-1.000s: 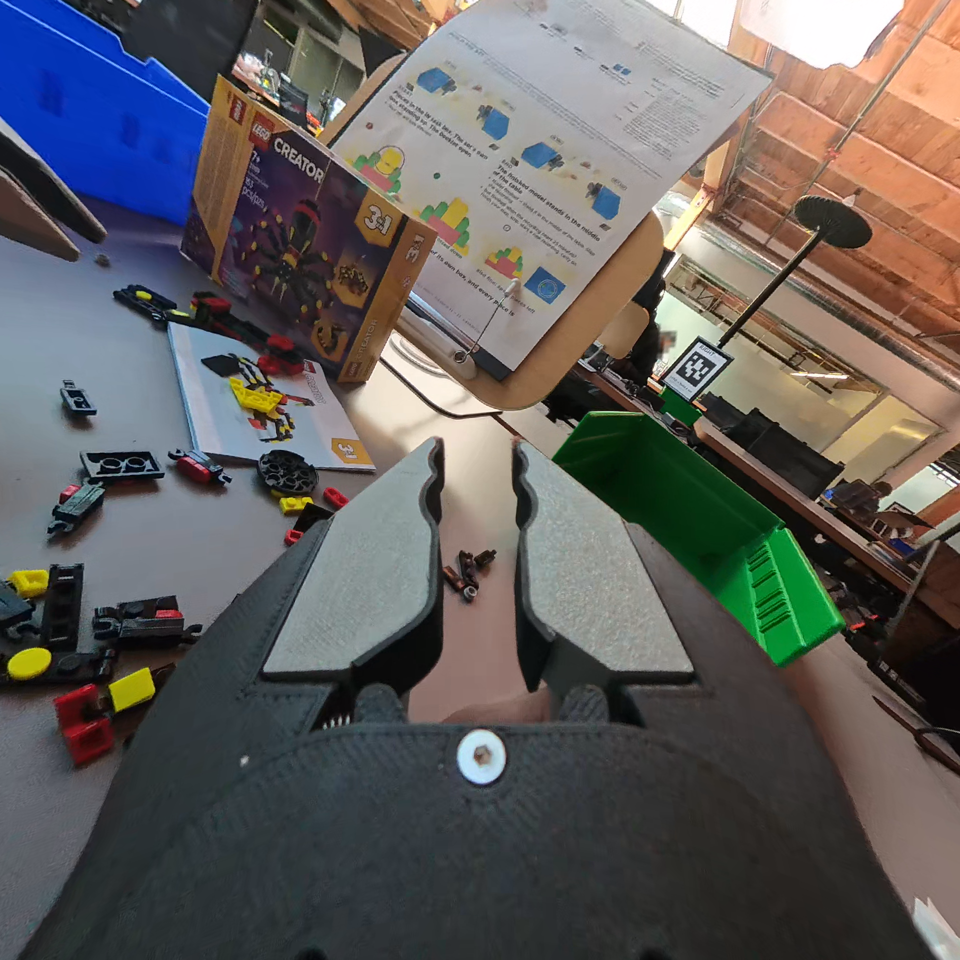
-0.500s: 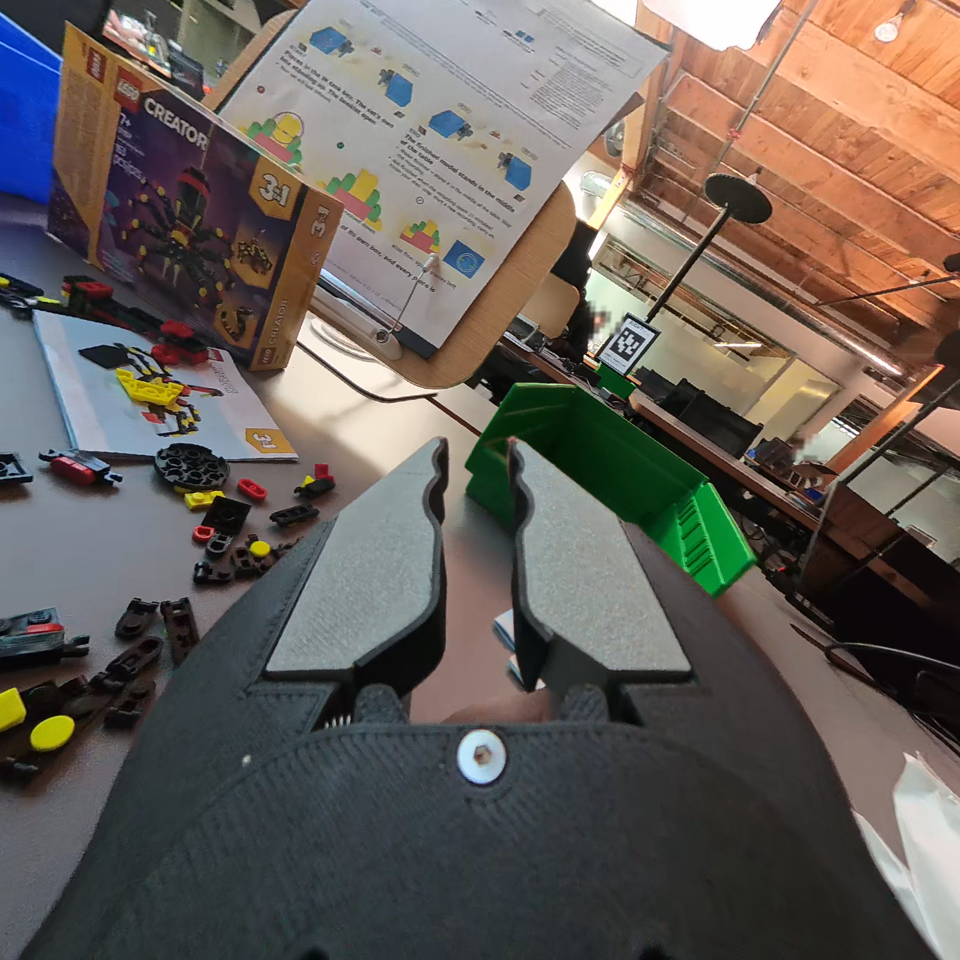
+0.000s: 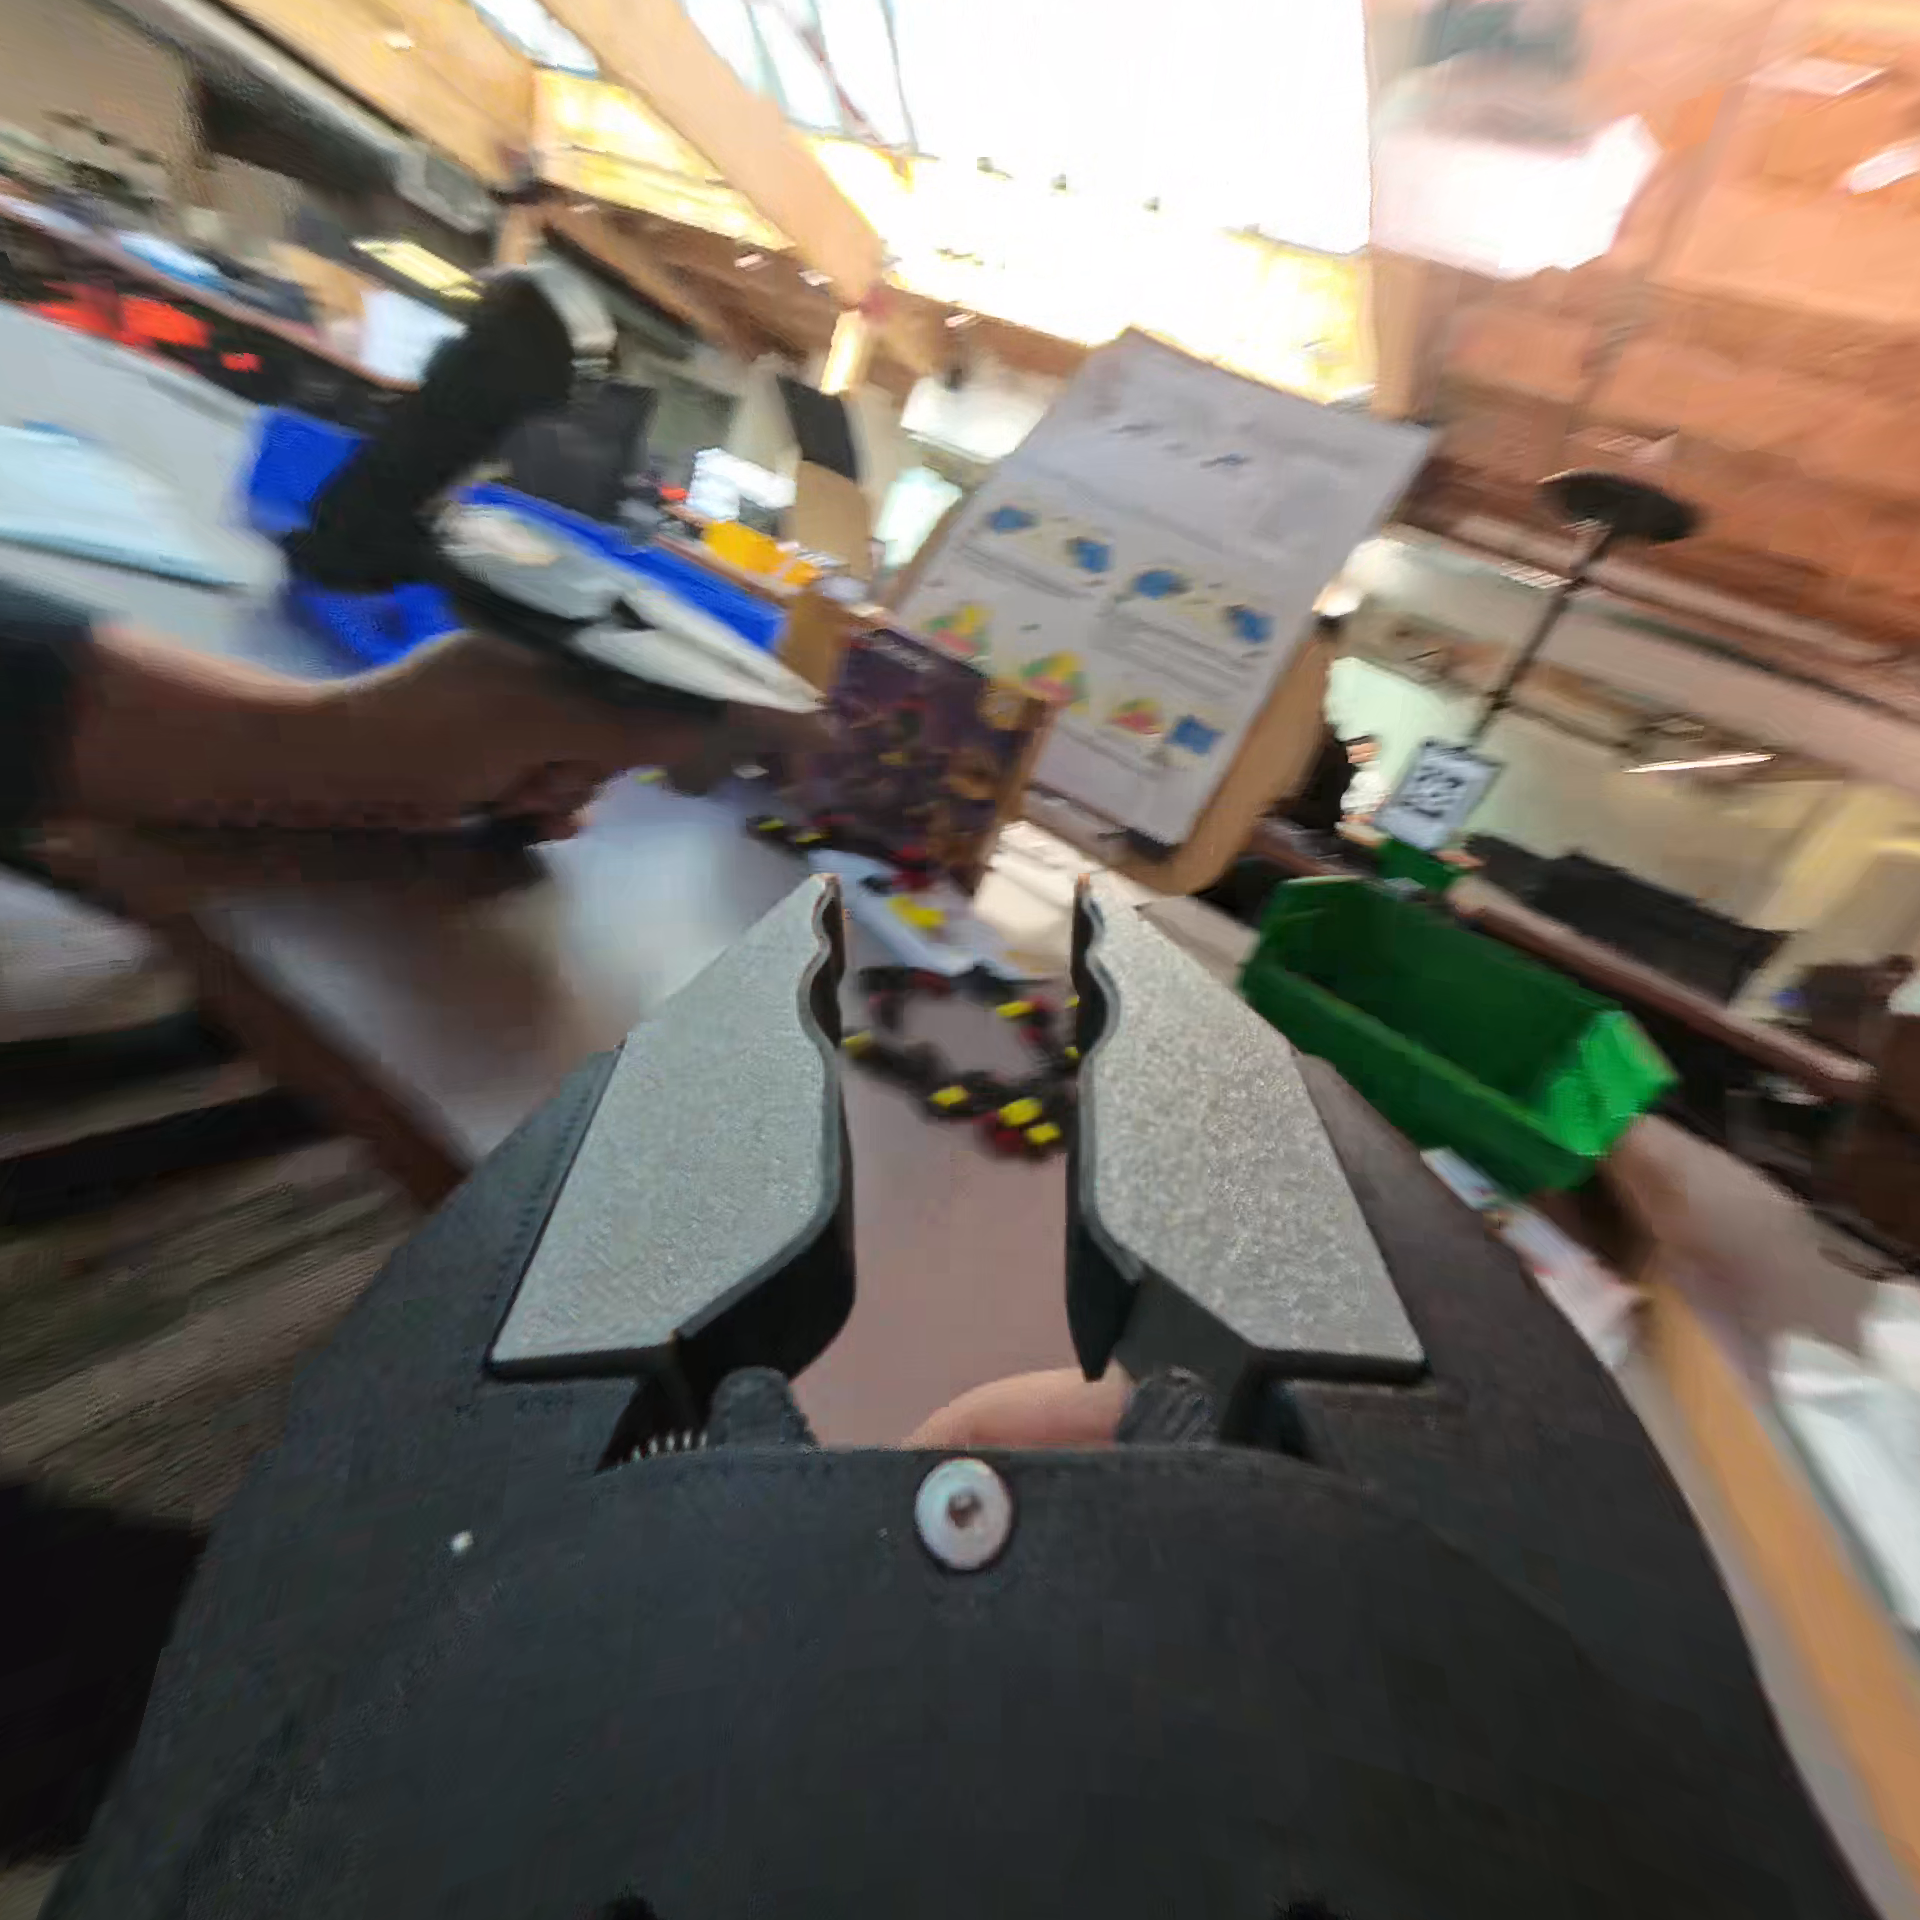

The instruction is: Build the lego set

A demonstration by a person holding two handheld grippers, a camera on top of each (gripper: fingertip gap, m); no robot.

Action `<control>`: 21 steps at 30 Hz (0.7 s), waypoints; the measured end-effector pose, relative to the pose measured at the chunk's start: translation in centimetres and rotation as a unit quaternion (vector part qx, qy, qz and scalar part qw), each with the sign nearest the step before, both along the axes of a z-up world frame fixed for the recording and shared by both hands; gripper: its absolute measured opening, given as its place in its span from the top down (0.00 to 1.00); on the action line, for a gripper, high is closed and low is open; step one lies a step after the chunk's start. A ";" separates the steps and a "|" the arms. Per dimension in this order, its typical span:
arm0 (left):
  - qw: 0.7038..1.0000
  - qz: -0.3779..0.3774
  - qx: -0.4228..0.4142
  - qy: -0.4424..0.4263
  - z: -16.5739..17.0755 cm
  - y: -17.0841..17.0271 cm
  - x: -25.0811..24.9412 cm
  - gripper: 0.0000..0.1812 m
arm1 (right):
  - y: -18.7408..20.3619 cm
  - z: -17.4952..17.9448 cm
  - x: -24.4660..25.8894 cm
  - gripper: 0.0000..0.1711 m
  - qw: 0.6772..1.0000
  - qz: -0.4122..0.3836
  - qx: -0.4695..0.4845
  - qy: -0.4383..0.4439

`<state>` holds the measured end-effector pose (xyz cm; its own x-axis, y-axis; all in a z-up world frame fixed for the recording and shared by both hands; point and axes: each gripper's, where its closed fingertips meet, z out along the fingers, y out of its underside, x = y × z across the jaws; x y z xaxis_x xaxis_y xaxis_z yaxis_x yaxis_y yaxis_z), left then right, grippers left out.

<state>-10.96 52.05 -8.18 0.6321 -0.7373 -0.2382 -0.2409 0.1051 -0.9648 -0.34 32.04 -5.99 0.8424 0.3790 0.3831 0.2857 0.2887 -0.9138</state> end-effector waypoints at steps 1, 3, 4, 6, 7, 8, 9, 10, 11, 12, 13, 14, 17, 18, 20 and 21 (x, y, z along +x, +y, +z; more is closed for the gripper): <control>1.000 0.002 0.004 0.006 -0.1 0.0 0.1 1.00 | -2.7 -2.7 -2.5 0.79 0.997 0.053 -0.047 -0.020; 1.000 0.004 0.008 0.012 -0.1 0.0 0.2 1.00 | -7.4 -9.6 -5.9 0.83 0.981 0.124 -0.128 -0.081; 1.000 0.002 0.009 0.012 -0.1 0.0 0.2 1.00 | -9.0 -13.4 -6.7 0.83 0.971 0.139 -0.148 -0.123; 1.000 -0.006 0.008 0.007 0.0 -0.1 0.3 1.00 | -10.2 -21.2 -6.7 0.82 0.952 0.139 -0.195 -0.189; 1.000 -0.019 0.005 0.004 0.0 -0.3 0.6 1.00 | -10.2 -25.2 -6.3 0.82 0.939 0.139 -0.238 -0.206; 1.000 -0.027 -0.002 0.003 -0.1 -0.3 0.8 1.00 | -9.8 -29.1 -5.8 0.82 0.925 0.134 -0.283 -0.215; 0.999 -0.038 -0.006 0.001 -0.1 -0.4 1.0 1.00 | -8.9 -32.9 -4.9 0.80 0.913 0.120 -0.323 -0.217; 0.998 -0.060 -0.005 -0.005 0.0 -0.6 1.5 1.00 | -7.7 -36.6 -4.0 0.81 0.903 0.100 -0.356 -0.218; 0.997 -0.074 -0.004 -0.015 0.3 -0.7 1.8 1.00 | -6.5 -40.2 -3.1 0.82 0.893 0.082 -0.384 -0.220; 0.996 -0.086 -0.006 -0.019 0.4 -0.6 2.2 1.00 | -5.2 -43.6 -2.1 0.84 0.886 0.062 -0.402 -0.220; 0.996 -0.089 -0.018 -0.020 0.2 -0.2 2.4 1.00 | -3.8 -46.8 -1.3 0.85 0.884 0.043 -0.412 -0.218; 0.995 -0.091 -0.035 -0.019 -0.1 0.2 2.6 1.00 | -2.7 -49.9 -0.5 0.86 0.881 0.025 -0.420 -0.218; 0.994 -0.107 -0.025 0.006 -0.5 0.8 3.1 1.00 | -0.5 -59.0 0.8 0.83 0.858 -0.007 -0.466 -0.215; 0.996 -0.090 -0.010 0.027 -0.7 1.5 3.0 1.00 | 0.0 -61.4 1.1 0.82 0.852 -0.017 -0.480 -0.209; 0.995 -0.086 -0.020 0.040 -1.2 1.5 3.3 1.00 | 1.4 -65.3 1.2 0.82 0.848 -0.030 -0.492 -0.192; 0.993 -0.104 -0.024 0.040 -1.2 0.8 3.6 1.00 | 2.2 -66.8 1.2 0.81 0.850 -0.037 -0.493 -0.180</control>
<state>-7.32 52.87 -9.41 0.4453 -0.8617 -0.2431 -0.2957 0.1147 -0.9484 0.89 34.21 -72.74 0.7736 0.6161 0.1481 0.5824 -0.5991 -0.5495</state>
